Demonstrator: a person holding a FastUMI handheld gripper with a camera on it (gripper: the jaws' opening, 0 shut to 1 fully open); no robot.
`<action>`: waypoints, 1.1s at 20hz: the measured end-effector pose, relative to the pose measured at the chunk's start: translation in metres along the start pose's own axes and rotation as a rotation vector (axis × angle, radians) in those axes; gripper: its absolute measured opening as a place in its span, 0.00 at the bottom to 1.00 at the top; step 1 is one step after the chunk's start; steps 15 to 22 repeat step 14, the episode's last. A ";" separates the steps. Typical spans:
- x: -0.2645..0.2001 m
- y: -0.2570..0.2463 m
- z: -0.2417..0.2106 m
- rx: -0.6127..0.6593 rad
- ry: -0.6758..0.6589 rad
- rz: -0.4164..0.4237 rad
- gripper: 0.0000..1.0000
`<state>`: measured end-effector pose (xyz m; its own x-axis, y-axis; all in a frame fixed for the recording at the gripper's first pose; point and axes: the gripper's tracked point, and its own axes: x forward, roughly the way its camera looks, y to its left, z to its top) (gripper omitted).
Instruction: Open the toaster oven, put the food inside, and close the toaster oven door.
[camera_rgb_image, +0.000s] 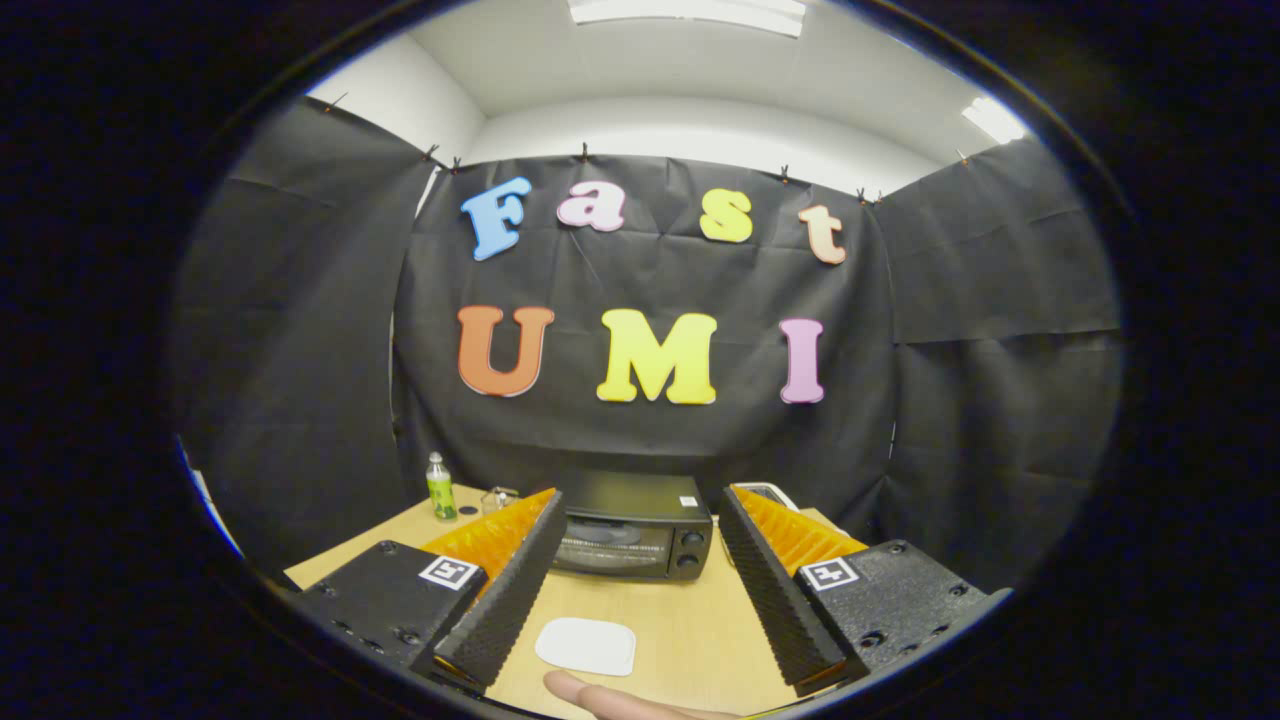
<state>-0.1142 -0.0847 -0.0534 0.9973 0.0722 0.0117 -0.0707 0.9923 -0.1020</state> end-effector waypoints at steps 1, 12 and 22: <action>0.000 -0.001 0.003 0.010 -0.009 0.010 1.00; -0.017 -0.025 0.011 0.052 -0.071 0.017 1.00; -0.017 -0.028 0.009 0.044 -0.066 0.020 1.00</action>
